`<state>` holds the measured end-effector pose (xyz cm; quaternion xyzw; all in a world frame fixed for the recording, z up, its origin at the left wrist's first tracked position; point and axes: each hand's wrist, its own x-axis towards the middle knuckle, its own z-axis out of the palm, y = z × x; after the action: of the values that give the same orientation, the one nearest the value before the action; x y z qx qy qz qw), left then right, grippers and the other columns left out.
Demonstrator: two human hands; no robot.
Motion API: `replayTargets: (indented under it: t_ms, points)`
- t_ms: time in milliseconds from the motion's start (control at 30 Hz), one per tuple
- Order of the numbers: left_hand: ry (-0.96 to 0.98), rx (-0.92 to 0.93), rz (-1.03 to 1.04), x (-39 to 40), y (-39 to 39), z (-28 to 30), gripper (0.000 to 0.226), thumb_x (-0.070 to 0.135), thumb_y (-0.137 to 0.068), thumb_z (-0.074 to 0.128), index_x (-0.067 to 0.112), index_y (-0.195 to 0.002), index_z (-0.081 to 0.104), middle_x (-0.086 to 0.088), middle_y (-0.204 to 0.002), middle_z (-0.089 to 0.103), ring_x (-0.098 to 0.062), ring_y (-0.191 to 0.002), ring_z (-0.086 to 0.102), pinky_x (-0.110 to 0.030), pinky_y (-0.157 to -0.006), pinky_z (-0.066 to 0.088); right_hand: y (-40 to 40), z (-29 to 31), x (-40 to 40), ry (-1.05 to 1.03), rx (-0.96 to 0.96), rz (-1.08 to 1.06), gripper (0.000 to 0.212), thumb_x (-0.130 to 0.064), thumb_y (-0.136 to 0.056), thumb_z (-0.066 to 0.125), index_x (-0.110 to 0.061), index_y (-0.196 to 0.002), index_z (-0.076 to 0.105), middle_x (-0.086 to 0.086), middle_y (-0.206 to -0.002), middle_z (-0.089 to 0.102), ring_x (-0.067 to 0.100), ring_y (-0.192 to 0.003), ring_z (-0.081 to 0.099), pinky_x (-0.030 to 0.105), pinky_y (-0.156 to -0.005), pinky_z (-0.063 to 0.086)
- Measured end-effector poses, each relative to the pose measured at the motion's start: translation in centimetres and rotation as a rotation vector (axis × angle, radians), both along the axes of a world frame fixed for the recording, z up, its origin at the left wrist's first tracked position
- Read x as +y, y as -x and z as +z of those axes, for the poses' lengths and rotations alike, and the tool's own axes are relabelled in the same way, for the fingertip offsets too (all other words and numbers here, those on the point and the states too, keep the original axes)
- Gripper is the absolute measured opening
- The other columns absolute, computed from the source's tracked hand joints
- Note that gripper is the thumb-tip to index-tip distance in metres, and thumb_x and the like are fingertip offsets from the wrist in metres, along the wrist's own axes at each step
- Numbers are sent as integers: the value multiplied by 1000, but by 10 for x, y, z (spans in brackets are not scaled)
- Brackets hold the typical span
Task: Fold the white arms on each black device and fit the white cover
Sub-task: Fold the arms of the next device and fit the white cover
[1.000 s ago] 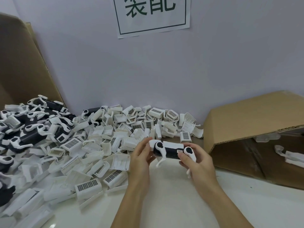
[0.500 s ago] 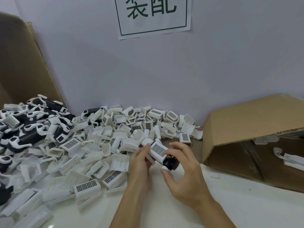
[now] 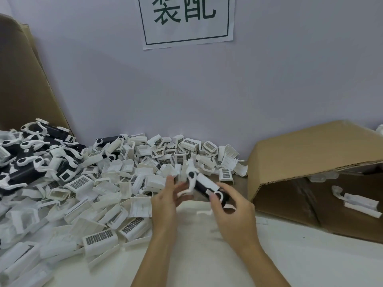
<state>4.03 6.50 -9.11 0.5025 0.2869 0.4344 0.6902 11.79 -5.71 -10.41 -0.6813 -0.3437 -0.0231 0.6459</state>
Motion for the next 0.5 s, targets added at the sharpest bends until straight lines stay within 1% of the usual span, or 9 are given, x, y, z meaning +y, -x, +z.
replayTargets:
  t_ms: [33, 67, 133, 167, 200, 267, 367, 433, 500]
  points:
    - [-27, 14, 2, 0, 0, -1, 52, 48, -101, 43, 12, -86, 78, -6, -89, 78, -22, -82, 75, -34, -78, 51, -1, 4, 0, -29, 223, -3, 9, -27, -93, 68, -36, -96, 70, -13, -90, 73, 10, -87, 69, 22, -69, 53]
    - [-49, 17, 21, 0, -1, -4, 54, 44, -104, 37, 13, -88, 77, -6, -89, 78, -19, -85, 74, -36, -79, 47, -4, 9, 0, -53, 488, 33, 6, -26, -95, 66, -28, -96, 72, -6, -91, 74, 19, -88, 70, 29, -67, 54]
    - [-106, -9, 100, 0, -2, -9, 49, 34, -106, 34, 14, -90, 76, -5, -85, 78, -17, -83, 72, -38, -78, 44, -5, 21, -2, -105, 959, 170, 15, -25, -97, 63, -11, -99, 68, 15, -93, 69, 35, -79, 68, 40, -60, 56]
    - [-136, -30, 157, 0, -2, -10, 45, 29, -104, 35, 14, -90, 75, -5, -83, 77, -18, -80, 71, -38, -77, 45, -3, 26, -3, -127, 1099, 233, 17, -24, -97, 62, -7, -99, 65, 19, -91, 68, 36, -72, 68, 42, -58, 58]
    - [-154, -52, 215, 0, -2, -11, 40, 25, -101, 36, 15, -90, 73, -5, -82, 75, -20, -78, 68, -36, -75, 46, -1, 29, -4, -133, 1164, 274, 17, -24, -98, 61, -7, -99, 63, 21, -91, 67, 36, -68, 69, 43, -58, 59]
    - [-142, -93, 301, 2, -3, -13, 35, 19, -97, 37, 18, -89, 71, -4, -83, 72, -21, -75, 64, -34, -70, 46, 3, 37, -3, -187, 1190, 310, 18, -23, -99, 59, -6, -105, 61, 23, -98, 67, 37, -76, 70, 43, -58, 60]
    - [-94, -100, 326, 5, -6, -15, 36, 8, -96, 36, 20, -86, 68, -5, -85, 68, -20, -69, 60, -31, -66, 46, -5, 67, 0, -520, 1206, 395, 19, -18, -99, 54, -3, -107, 64, 25, -105, 70, 35, -84, 72, 41, -60, 60]
    - [-57, -64, 266, 6, -7, -16, 39, 1, -93, 34, 19, -84, 67, -7, -87, 65, -23, -68, 58, -32, -65, 44, -27, 102, -7, -712, 1105, 353, 22, -18, -102, 45, -3, -103, 61, 21, -98, 67, 31, -81, 66, 41, -65, 59]
    - [-30, -44, 217, 6, -8, -17, 40, -3, -92, 32, 16, -84, 66, -7, -87, 63, -24, -68, 56, -33, -65, 44, -56, 142, -24, -891, 962, 239, 32, -23, -107, 32, -5, -104, 58, 18, -92, 60, 27, -76, 57, 40, -71, 53]
